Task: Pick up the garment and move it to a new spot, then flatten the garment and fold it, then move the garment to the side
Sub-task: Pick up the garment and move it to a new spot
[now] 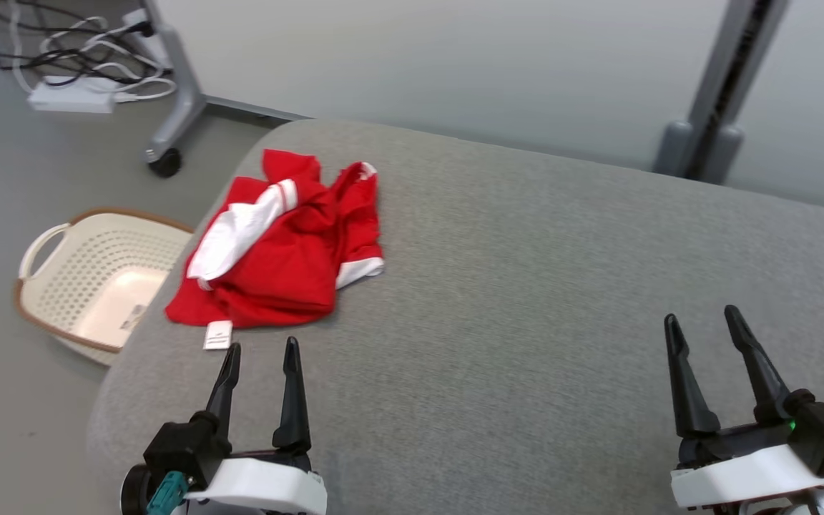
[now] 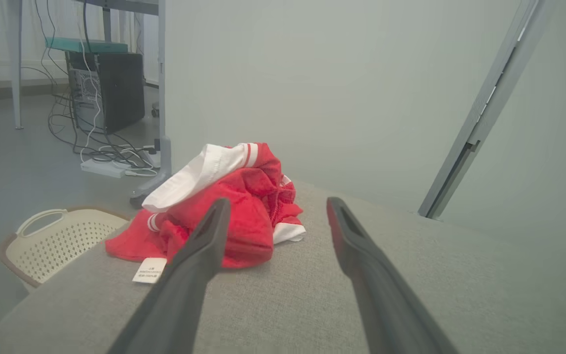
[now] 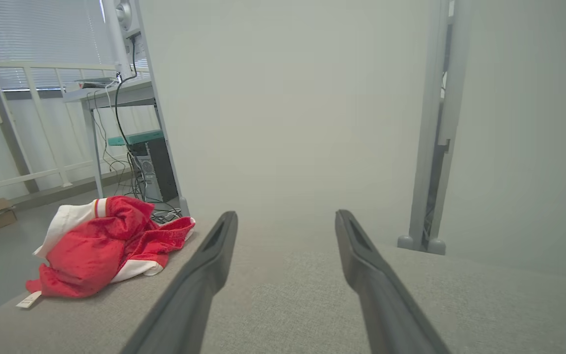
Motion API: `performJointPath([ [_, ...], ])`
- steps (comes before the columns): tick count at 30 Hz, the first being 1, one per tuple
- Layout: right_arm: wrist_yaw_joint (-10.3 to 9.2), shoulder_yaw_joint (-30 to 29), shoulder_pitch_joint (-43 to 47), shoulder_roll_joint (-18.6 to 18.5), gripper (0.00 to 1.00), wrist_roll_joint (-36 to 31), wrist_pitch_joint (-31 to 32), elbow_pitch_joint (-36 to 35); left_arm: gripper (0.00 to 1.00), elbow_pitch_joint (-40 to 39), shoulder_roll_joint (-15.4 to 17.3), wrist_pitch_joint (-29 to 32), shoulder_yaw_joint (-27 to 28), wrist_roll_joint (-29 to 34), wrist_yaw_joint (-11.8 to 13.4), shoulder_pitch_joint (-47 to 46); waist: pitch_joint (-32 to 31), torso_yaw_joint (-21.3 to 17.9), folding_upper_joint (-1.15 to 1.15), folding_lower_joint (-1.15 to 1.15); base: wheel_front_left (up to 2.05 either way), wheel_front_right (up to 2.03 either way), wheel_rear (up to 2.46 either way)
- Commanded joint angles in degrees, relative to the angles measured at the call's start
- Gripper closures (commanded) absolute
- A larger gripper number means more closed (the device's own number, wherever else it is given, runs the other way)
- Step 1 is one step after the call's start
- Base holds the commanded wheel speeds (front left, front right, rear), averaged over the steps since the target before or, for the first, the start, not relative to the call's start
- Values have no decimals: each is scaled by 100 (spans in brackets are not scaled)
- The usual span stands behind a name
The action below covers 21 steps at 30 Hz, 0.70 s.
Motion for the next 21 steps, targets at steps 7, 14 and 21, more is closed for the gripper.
performJointPath([
  [7,0,236,117,-32,0,73,-7,-9,0,-121,20,-8,131,52,-7,255,-314,561,0,0,0,0,0],
  [14,0,370,155,-32,0,80,-7,-39,0,-165,20,-8,236,53,-12,305,-343,518,0,0,0,0,0],
  [21,0,517,46,-32,0,-38,-7,-111,0,-190,19,-8,360,72,-25,200,-194,362,0,0,0,0,0],
])
